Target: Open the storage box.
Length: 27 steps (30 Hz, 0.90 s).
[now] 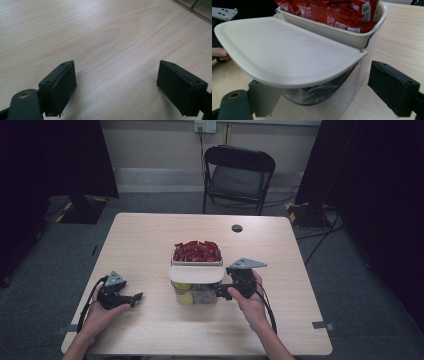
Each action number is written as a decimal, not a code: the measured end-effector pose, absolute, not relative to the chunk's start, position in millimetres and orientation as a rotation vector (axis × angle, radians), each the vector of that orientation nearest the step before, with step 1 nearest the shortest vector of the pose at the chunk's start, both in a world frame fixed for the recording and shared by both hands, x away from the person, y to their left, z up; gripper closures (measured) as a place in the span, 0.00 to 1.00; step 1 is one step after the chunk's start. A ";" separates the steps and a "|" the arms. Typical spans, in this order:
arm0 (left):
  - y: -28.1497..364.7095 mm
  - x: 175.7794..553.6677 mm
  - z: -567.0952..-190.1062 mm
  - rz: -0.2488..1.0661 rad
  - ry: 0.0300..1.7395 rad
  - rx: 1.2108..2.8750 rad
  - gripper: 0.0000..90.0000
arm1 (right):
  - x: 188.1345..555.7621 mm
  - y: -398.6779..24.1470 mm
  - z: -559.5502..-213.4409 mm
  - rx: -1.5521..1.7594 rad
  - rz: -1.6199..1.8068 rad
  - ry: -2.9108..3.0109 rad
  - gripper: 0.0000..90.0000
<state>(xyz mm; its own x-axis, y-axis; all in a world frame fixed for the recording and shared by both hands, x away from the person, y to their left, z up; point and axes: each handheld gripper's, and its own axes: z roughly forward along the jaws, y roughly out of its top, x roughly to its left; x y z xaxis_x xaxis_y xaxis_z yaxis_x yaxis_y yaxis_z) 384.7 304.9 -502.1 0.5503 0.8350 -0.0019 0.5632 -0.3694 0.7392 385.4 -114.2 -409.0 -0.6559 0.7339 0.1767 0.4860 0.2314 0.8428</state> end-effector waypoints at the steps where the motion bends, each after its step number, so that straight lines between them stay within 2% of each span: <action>1: 304.9 384.7 -502.1 0.493 1.121 2.080 0.17 | 386.2 -114.1 -407.7 1.140 1.392 2.245 0.16; 27: 305.0 384.7 -502.1 0.493 1.121 2.080 0.17 | 409.6 -118.0 -397.3 1.176 1.440 2.225 0.16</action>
